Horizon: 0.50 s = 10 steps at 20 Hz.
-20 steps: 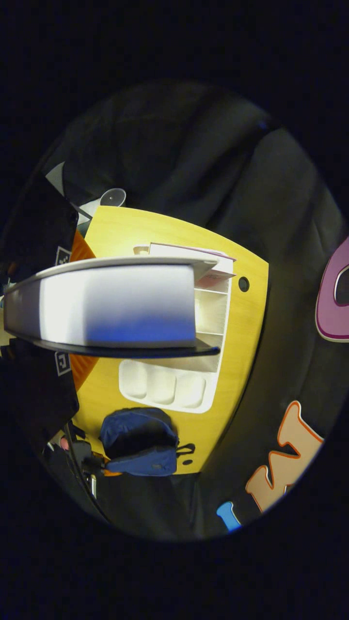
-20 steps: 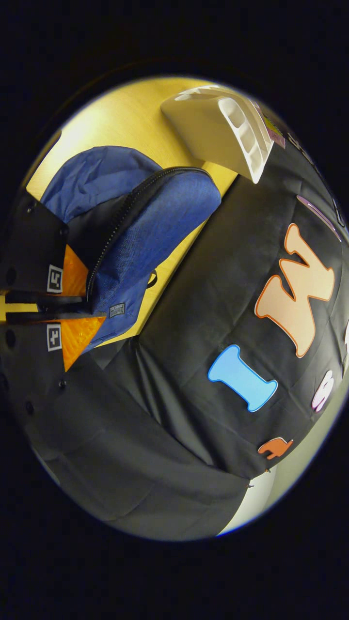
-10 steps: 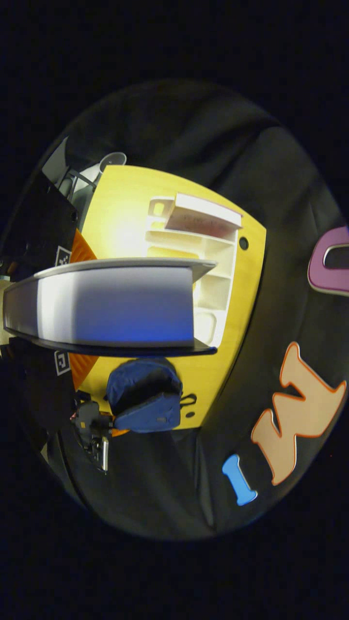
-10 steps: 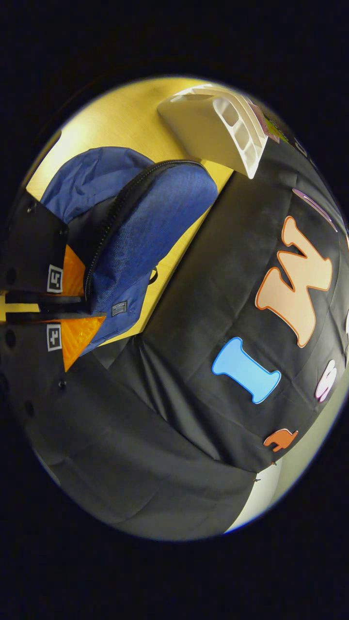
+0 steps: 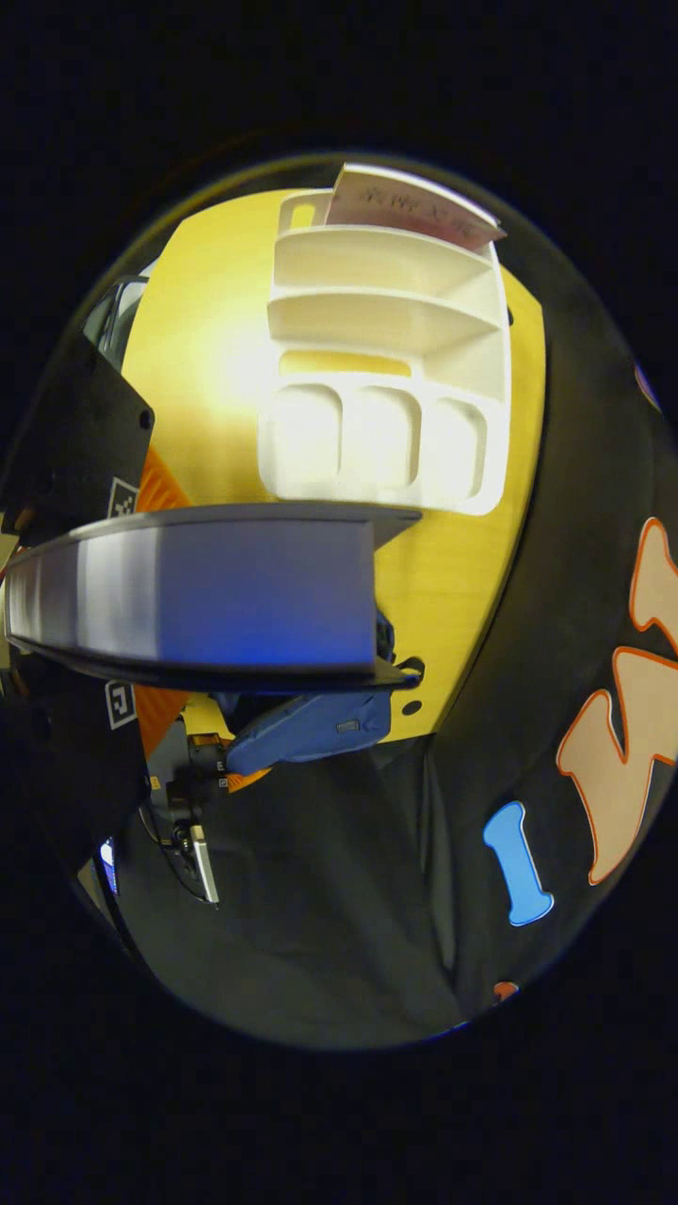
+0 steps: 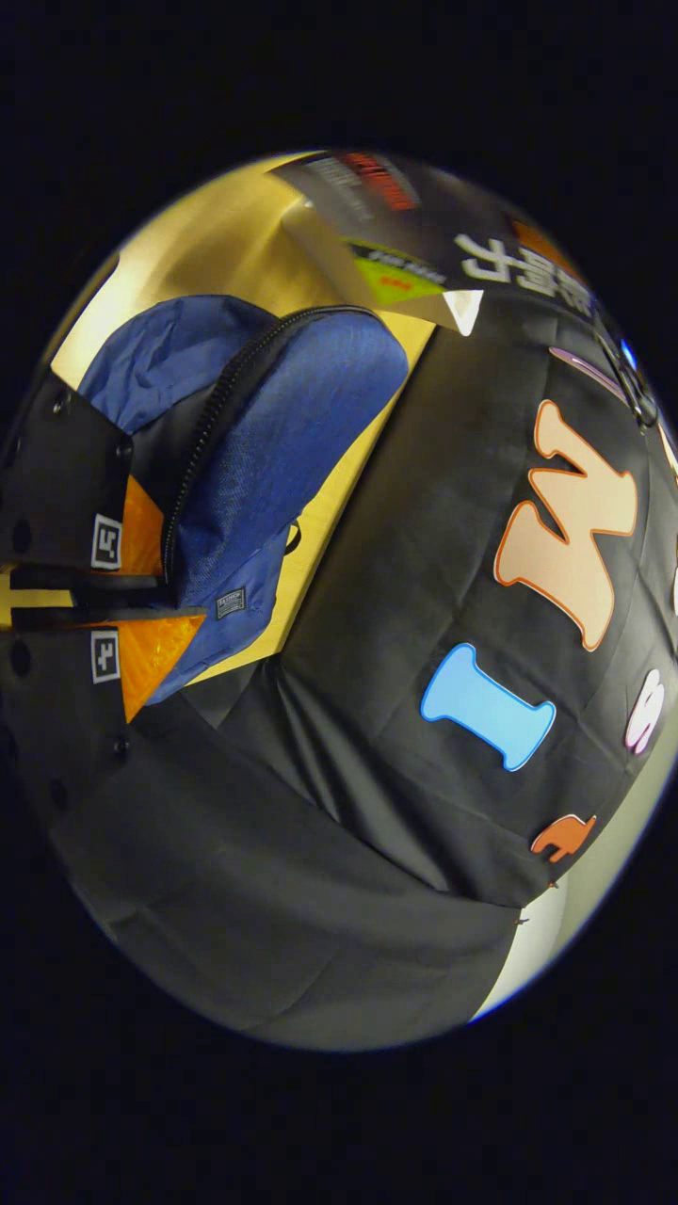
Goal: Open the schoolbag, grab two books from the bookshelf and put them into the schoolbag.
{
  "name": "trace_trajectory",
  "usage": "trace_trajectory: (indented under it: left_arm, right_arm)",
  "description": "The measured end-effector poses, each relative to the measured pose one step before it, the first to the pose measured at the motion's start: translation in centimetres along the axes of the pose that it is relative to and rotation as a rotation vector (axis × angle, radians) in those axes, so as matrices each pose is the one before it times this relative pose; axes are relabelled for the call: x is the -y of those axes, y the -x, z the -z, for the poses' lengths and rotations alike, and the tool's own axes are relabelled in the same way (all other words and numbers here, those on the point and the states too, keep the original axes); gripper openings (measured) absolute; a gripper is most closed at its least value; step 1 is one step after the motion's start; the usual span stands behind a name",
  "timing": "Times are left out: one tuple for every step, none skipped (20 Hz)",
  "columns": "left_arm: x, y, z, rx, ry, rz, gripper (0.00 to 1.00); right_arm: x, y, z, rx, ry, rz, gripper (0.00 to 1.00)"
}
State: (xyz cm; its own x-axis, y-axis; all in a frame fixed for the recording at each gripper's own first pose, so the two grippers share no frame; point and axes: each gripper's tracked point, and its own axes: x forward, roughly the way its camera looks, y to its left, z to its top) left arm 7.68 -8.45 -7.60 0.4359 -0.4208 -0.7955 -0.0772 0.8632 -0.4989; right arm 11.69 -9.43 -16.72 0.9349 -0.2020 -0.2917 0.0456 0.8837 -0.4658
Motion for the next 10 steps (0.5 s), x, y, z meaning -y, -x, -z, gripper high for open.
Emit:
trace_trajectory:
  left_arm:
    - [0.274, -1.640, -0.333, 0.00921, 0.00859, 0.01883, 0.41]
    - [0.277, -1.594, -0.425, 0.01456, 0.01111, 0.01900, 0.41]
    - [0.273, -1.670, -0.330, 0.01866, 0.00416, 0.02222, 0.39]
    - [0.523, -1.346, -0.029, 0.00824, -0.00083, 0.02988, 0.39]
    - [0.482, -1.206, 0.291, -0.00257, 0.00882, 0.02175, 0.39]
    - [0.339, -1.163, 0.147, -0.00021, 0.00400, 0.01886, 0.39]
    - [0.193, -1.112, 0.071, 0.00529, 0.00115, 0.01474, 0.39]
    - [0.119, -1.260, -0.058, 0.01546, 0.00472, 0.01194, 0.39]
    - [0.376, -1.471, -0.187, 0.01776, 0.00683, 0.01737, 0.39]
    - [0.419, -1.387, -0.038, 0.02041, 0.01184, 0.02524, 0.39]
  right_arm:
    - [-0.013, -0.123, -0.031, -0.00073, -0.01092, -0.00530, 0.12]
    - [0.190, 0.025, -0.028, 0.00082, -0.01160, -0.00479, 0.12]
    - [0.017, -0.130, -0.017, 0.00102, -0.01106, -0.00603, 0.12]
    - [0.085, -0.051, -0.130, -0.00098, -0.00752, -0.00510, 0.10]
    - [0.021, -0.149, -0.146, 0.00186, -0.00400, -0.00642, 0.10]
    - [0.066, -0.145, -0.178, 0.00386, -0.00284, -0.00291, 0.10]
    - [0.142, 0.094, 0.076, 0.00223, -0.00353, -0.00434, 0.10]
    - [0.005, -0.017, 0.024, 0.00179, -0.00383, -0.00342, 0.12]
    - [-0.046, 0.008, 0.006, -0.00043, -0.00052, -0.00504, 0.12]
    - [0.045, 0.071, -0.105, 0.00341, 0.00340, -0.00552, 0.12]
